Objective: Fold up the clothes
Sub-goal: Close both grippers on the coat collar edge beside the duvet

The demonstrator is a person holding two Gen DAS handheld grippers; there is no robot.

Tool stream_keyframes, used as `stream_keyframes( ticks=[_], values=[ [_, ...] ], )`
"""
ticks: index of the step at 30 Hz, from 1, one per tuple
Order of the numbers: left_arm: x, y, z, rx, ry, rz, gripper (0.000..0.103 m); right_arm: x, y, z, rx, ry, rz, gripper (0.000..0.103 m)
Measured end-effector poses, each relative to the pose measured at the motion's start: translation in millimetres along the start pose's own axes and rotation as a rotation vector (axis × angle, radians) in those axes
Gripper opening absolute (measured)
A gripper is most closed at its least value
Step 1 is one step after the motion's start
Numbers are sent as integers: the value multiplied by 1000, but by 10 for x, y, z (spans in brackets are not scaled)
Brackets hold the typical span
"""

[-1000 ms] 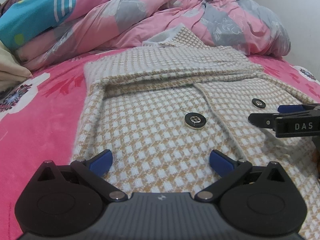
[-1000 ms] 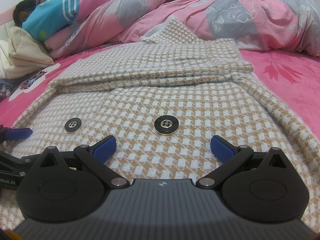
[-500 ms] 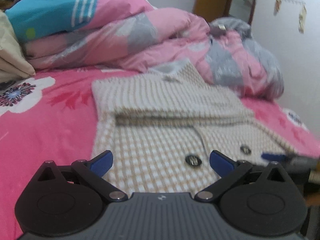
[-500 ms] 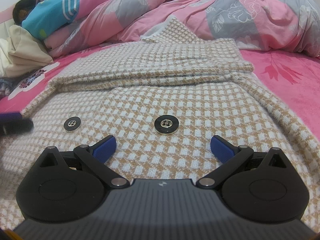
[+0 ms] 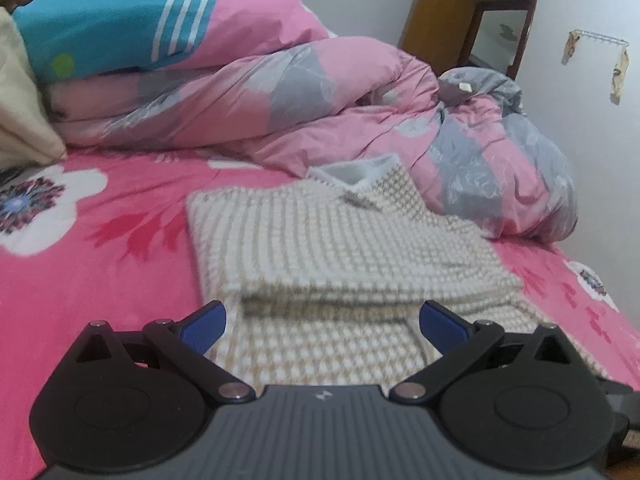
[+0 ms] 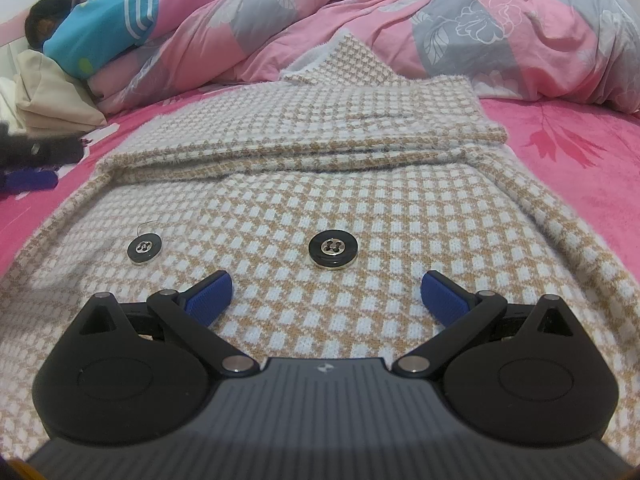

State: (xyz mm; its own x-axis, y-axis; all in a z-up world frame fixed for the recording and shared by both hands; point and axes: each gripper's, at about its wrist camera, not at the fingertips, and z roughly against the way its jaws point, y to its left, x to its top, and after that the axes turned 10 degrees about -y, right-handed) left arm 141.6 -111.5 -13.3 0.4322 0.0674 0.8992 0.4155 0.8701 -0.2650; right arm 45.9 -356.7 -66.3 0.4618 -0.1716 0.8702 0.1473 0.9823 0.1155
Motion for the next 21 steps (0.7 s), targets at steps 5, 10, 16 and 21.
stream_keyframes(
  ticks=[5, 10, 16, 21],
  values=[
    [175, 22, -197, -14, -16, -6, 103, 39, 3, -17, 3, 25, 8, 102],
    [407, 99, -411, -45, -23, -36, 103, 206, -14, -22, 19, 78, 31, 102],
    [812, 393, -752, -60, -32, 4, 103, 696, -84, -4, 80, 22, 32, 102],
    [1114, 567, -1286, -88, 0, 0, 103, 1235, -120, -208, 143, -67, 51, 102]
  ],
)
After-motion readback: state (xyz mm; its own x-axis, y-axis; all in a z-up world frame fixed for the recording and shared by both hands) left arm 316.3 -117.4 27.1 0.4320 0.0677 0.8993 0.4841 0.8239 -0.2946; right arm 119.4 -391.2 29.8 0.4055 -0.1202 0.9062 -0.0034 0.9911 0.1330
